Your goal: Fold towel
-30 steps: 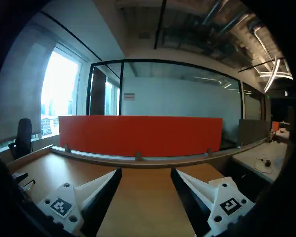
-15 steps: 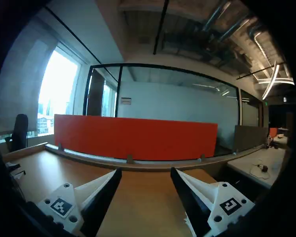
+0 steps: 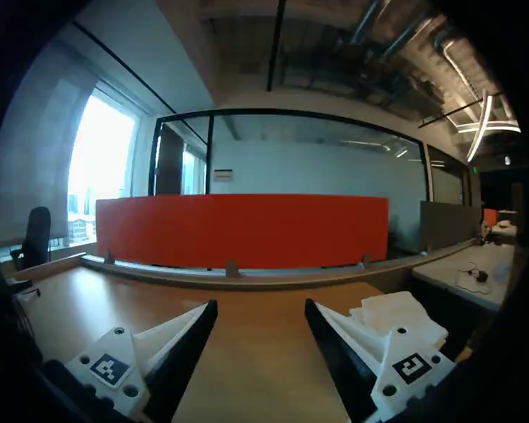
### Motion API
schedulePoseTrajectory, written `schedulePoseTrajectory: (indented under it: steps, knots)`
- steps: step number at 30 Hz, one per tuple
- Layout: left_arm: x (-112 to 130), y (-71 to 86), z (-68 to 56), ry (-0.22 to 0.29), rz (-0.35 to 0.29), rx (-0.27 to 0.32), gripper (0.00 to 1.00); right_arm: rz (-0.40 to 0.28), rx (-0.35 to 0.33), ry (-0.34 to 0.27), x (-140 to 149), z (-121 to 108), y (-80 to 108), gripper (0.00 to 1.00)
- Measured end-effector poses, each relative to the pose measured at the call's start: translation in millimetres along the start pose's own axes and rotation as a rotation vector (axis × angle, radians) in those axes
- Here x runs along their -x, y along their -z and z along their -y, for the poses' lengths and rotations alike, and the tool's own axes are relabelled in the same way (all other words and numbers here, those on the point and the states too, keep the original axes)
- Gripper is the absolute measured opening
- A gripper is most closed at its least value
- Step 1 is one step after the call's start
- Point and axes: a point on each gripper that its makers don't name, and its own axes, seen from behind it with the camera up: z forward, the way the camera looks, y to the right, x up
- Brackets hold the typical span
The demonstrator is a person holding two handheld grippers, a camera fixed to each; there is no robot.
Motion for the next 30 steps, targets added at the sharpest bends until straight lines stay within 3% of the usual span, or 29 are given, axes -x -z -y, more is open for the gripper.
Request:
schedulePoseTrajectory:
  steps: [15, 30]
  knots:
    - [0, -0.2, -0.9, 0.000, 0.000, 0.000, 0.98, 0.013, -0.009, 0.008, 62, -2, -2.0, 0.96]
    - [1, -0.3, -1.0, 0.000, 0.000, 0.000, 0.98, 0.025, -0.001, 0.012, 87, 4, -1.4, 0.96]
